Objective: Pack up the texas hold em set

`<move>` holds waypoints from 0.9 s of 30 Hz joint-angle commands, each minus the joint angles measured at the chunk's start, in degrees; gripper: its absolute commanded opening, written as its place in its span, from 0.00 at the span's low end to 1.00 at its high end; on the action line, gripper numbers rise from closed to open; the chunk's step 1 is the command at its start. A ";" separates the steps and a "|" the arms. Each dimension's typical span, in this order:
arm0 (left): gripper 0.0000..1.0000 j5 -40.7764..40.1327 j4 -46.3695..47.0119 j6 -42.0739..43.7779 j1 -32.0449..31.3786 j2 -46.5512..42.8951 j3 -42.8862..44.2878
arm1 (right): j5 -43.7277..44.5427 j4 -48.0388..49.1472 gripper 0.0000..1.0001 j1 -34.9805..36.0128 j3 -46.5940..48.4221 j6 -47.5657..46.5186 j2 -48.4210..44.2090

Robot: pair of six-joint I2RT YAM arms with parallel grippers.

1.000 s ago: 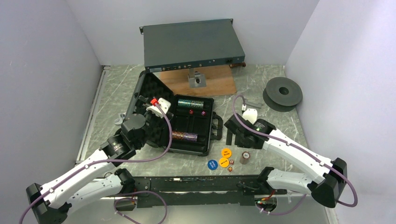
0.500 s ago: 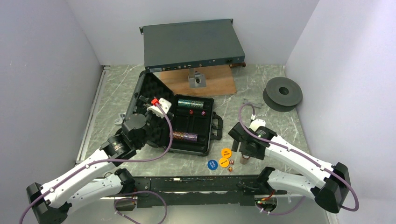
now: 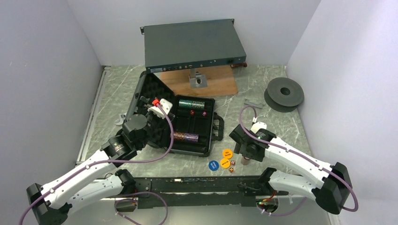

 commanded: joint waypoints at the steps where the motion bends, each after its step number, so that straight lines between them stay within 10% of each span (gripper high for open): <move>1: 0.90 0.49 0.51 -0.42 -0.27 -0.15 1.49 | -0.09 2.47 0.74 -0.44 -0.62 1.14 0.55; 10: 0.90 0.39 0.60 -0.31 -0.51 -0.67 1.49 | -2.27 5.11 0.67 -0.98 -3.11 1.13 1.57; 27: 0.91 2.79 -0.46 0.09 -0.65 -1.09 1.74 | -1.97 3.39 0.01 -0.98 2.49 -1.71 0.60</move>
